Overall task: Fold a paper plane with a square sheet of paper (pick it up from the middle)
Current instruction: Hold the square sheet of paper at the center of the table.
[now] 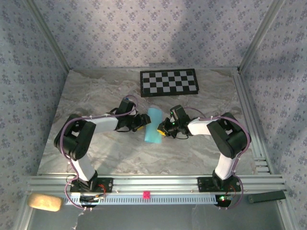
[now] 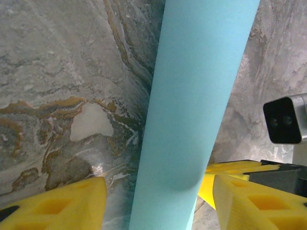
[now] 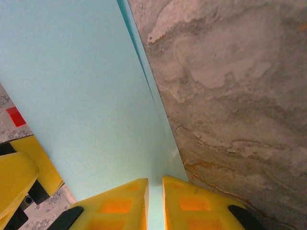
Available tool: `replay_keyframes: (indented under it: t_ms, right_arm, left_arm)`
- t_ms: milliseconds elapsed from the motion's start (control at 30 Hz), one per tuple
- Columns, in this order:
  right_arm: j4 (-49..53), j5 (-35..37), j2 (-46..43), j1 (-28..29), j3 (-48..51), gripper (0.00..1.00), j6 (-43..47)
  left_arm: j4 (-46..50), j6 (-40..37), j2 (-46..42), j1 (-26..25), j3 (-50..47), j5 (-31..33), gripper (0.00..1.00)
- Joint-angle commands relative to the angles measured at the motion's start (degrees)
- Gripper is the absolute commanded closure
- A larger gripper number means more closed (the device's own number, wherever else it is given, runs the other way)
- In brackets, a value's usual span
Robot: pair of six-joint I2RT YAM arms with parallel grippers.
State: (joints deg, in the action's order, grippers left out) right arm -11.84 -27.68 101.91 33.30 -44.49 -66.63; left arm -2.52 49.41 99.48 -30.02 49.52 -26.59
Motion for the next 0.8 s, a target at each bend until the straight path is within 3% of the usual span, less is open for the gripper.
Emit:
replay_keyframes:
  t_ms: [0, 400, 500, 767]
  right_arm:
    - [5.06, -0.27, 1.74, 0.99, 0.80, 0.83, 0.36]
    - [4.04, -1.58, 0.31, 0.16, -0.07, 0.80, 1.91]
    - [0.03, -2.46, -2.33, 0.09, 0.36, 0.73, 4.00]
    - [10.96, 3.21, -14.54, -6.38, -0.17, 0.55, 13.81]
  left_arm:
    - [1.55, -2.65, 1.44, -0.73, 3.01, -1.04, 0.42]
    - [4.55, -2.92, 5.18, -1.97, 6.12, 0.68, 0.55]
    - [4.81, -2.21, 5.45, -2.00, 6.05, 1.79, 0.56]
    - [6.83, -1.51, 5.99, -2.06, 6.82, 3.91, 0.57]
